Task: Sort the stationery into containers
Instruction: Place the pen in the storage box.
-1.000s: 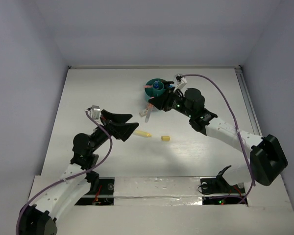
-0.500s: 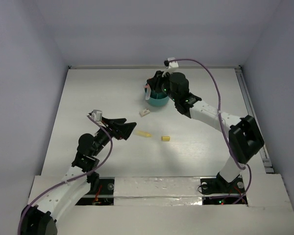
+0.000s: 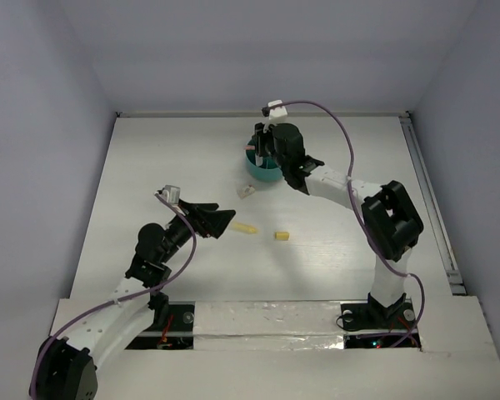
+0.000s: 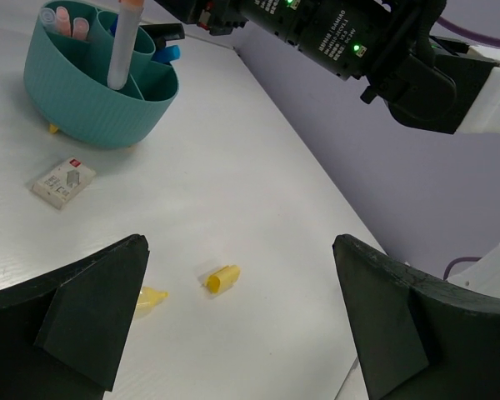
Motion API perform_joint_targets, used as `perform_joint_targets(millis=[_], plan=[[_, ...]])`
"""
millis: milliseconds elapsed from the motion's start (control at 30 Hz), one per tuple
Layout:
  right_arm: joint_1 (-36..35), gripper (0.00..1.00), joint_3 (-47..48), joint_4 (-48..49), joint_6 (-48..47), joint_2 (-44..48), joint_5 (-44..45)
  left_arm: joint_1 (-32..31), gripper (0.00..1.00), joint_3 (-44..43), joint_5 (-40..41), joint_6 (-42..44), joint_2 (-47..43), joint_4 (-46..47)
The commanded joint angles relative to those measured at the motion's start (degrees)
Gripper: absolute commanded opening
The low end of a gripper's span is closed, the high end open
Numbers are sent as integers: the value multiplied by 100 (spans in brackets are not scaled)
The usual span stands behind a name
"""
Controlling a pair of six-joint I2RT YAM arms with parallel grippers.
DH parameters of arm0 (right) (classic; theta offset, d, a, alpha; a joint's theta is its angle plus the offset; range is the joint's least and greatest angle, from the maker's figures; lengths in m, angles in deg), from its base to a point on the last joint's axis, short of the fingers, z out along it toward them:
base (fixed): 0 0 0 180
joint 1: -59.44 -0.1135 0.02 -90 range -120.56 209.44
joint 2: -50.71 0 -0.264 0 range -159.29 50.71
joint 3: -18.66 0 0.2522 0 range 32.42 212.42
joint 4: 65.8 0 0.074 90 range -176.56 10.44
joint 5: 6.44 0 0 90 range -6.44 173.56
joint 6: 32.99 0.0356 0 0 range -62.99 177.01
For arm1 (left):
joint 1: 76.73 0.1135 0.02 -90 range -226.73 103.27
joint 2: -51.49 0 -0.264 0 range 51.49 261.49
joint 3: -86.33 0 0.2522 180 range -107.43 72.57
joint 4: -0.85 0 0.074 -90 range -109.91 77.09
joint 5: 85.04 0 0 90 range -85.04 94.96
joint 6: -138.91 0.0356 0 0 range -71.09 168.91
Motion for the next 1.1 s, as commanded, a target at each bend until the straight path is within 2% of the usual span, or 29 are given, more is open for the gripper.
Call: perform_joint_targets(millis=[0, 367, 400, 433, 533, 700, 767, 800, 867, 933, 1067], plan=[[34, 0, 303, 503, -381, -100, 248, 28, 92, -4, -154, 10, 36, 458], [34, 2, -189, 925, -205, -101, 292, 28, 92, -48, -119, 28, 229, 449], [34, 5, -233, 960, -205, -39, 257, 28, 92, -48, -119, 28, 238, 449], [34, 13, -260, 978, -205, -4, 248, 28, 92, -57, -119, 37, 238, 449], [34, 27, -321, 961, -205, 110, 248, 28, 92, -57, -119, 54, 265, 449], [34, 41, -418, 873, -223, 321, 186, 28, 92, -101, -40, 107, 282, 388], [34, 49, -462, 864, -205, 444, 151, 28, 92, -118, 4, 125, 300, 344], [34, 50, -479, 846, -188, 488, 134, 28, 92, -144, 21, 133, 317, 335], [34, 61, -532, 794, -144, 611, 142, 28, 92, -180, 82, 160, 387, 273], [34, 64, -541, 697, -135, 682, 133, 28, 93, -232, 118, 177, 458, 195], [34, 64, -821, 522, 32, 1094, 37, 28, 93, -434, 398, 300, 616, -200]])
